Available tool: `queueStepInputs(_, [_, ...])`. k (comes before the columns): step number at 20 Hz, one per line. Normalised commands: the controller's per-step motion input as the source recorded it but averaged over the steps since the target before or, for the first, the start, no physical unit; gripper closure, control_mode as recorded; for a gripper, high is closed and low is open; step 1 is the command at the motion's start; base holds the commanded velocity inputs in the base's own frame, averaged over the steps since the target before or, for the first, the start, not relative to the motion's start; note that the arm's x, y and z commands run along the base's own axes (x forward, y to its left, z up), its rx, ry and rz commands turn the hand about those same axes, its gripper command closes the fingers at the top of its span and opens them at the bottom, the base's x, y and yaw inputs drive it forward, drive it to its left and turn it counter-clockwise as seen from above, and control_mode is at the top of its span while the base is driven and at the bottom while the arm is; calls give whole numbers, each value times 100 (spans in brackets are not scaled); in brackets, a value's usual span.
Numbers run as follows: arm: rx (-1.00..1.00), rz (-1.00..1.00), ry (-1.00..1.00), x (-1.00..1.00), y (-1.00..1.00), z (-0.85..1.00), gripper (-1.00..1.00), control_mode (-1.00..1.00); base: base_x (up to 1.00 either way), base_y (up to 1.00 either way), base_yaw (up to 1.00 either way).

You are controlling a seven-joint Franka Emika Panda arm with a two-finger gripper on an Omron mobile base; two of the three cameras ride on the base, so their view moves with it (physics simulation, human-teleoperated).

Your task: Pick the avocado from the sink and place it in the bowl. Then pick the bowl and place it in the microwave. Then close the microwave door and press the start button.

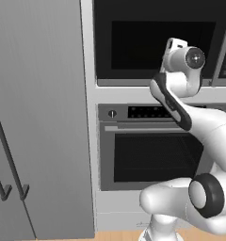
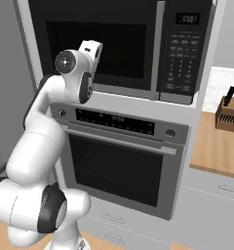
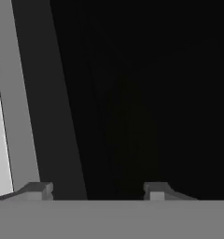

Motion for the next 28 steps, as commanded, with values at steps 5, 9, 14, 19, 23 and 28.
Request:
queueStepInputs(5, [2, 7, 4, 49, 0, -2, -100, -100, 0, 0, 0])
queueStepInputs(9, [0, 2, -12, -64, -7, -17, -100, -100, 0, 0, 0])
queueStepInputs(14, [8, 0, -26, -100, -56, -13, -100, -100, 0, 0, 0])
queueStepInputs(19, [17, 0, -17, -100, -95, -2, -100, -100, 0, 0, 0])
queueStepInputs(23, [15, 1, -4, -89, -100, 0, -100, -100, 0, 0, 0])
queueStepInputs(28, [9, 8, 0, -34, -83, -16, -100, -100, 0, 0, 0])
